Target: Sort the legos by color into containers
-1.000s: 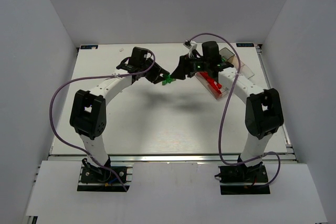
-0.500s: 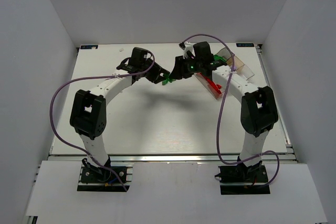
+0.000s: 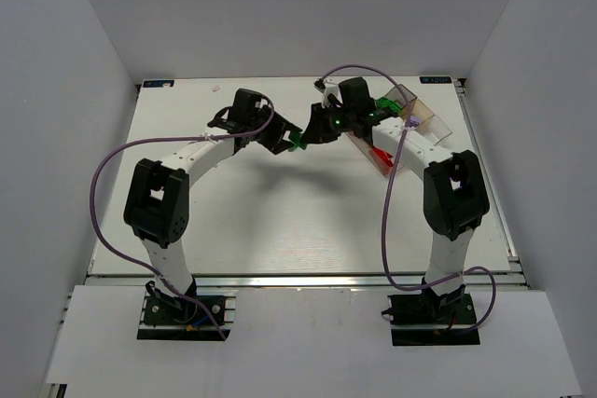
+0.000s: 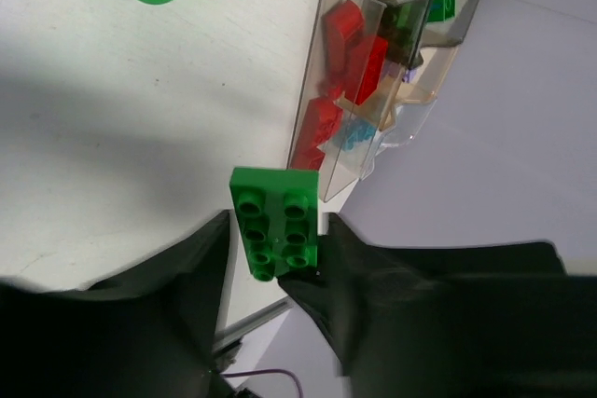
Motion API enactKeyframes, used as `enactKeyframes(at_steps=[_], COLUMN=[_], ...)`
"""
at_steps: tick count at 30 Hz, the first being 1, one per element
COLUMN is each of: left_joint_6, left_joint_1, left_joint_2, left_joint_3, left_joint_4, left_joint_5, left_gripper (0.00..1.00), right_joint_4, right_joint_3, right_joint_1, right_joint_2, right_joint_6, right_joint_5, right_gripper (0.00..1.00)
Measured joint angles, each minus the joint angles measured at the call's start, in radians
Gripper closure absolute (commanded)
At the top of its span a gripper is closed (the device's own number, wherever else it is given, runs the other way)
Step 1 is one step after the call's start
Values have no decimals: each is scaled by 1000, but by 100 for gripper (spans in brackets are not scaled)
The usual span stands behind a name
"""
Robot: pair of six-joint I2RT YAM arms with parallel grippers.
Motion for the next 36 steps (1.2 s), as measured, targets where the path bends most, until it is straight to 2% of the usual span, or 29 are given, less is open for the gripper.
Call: enactKeyframes(at_steps=[2,3,9,11,14,15,16,19,21,25,32,36], left_joint_6=[-2,-3,0,13,44,56,66,118,156,224,293,311], left_joint_1=[-2,-2,3,6,8,10,11,11,11,11,11,11], left_joint_2=[0,0,0,0,0,0,0,3,6,7,8,14], left_joint_3=[-1,-1,-1,-1,1,2,2,2,2,3,6,6], left_joint_4=[15,26,116,130,132,129,126,108,96,65,37,27], left_joint_5=[10,13,28,28,26,25,23,16,11,0,-18,-22], left_gripper=[23,20,19,23,39,52,58,67,67,60,44,44], right_joint_4=[2,1,-2,-3,-6,-6,-8,-16,-21,-20,3,3], right_joint_3=[0,0,0,0,0,0,3,23,43,111,254,272], right_joint_1=[-5,-9,-74,-113,-180,-204,-226,-287,-327,-382,-439,-456], right_joint_2=[0,0,-1,-5,-17,-22,-25,-25,-24,4,155,218], right_joint_6=[-2,-4,-63,-100,-148,-161,-175,-225,-261,-304,-358,-376], right_joint_5=[8,14,51,80,130,150,171,253,315,407,505,531], right_gripper=[100,100,100,100,100,100,100,100,100,100,100,100])
